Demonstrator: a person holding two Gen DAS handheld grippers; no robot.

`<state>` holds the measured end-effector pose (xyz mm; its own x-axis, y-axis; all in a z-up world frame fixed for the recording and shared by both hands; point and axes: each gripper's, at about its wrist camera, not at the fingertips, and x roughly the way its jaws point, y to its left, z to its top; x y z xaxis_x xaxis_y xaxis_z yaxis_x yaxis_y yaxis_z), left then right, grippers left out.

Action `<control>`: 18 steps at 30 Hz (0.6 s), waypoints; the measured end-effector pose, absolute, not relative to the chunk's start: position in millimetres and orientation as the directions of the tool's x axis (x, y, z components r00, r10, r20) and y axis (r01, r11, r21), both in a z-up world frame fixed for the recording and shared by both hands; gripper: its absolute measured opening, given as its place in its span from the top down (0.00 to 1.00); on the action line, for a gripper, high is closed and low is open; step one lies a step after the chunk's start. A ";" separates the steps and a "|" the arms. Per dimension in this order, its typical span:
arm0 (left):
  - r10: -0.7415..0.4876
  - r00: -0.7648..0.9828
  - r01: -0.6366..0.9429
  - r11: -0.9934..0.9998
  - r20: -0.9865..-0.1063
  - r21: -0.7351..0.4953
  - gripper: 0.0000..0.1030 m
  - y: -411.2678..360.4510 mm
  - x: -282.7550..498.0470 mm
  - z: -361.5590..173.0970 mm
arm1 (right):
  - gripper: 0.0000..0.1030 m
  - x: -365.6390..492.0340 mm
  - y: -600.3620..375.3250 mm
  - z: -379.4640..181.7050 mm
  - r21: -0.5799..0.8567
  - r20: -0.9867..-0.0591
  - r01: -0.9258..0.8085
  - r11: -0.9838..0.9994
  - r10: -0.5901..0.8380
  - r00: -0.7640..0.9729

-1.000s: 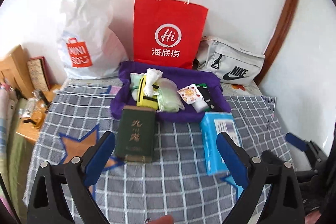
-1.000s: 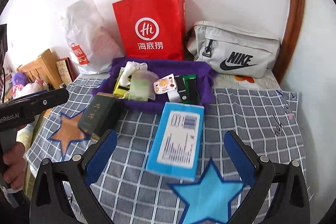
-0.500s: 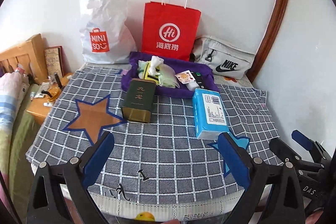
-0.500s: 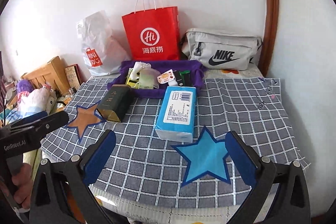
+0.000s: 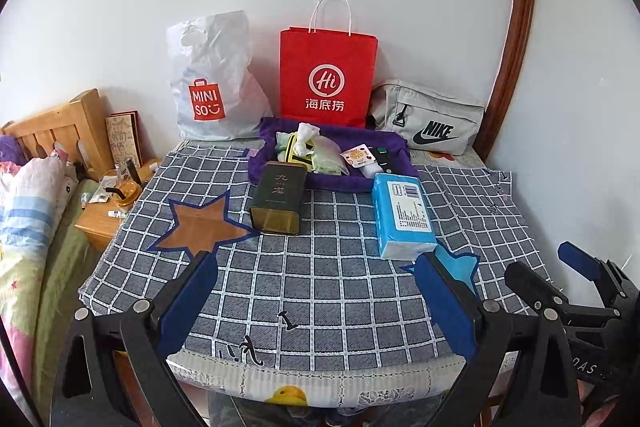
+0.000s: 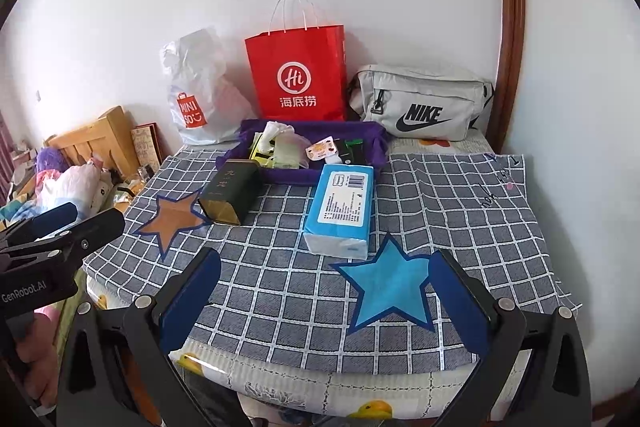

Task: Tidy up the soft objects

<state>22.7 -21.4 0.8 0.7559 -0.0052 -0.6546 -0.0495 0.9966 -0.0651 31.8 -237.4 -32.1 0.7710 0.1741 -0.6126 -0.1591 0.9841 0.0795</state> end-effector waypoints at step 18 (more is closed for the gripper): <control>-0.010 0.758 -0.037 0.998 -0.652 -0.059 0.03 -27.1 22.2 3.7 | 0.01 29.4 -238.7 -34.0 0.081 -0.614 -0.160 0.984 0.176 0.769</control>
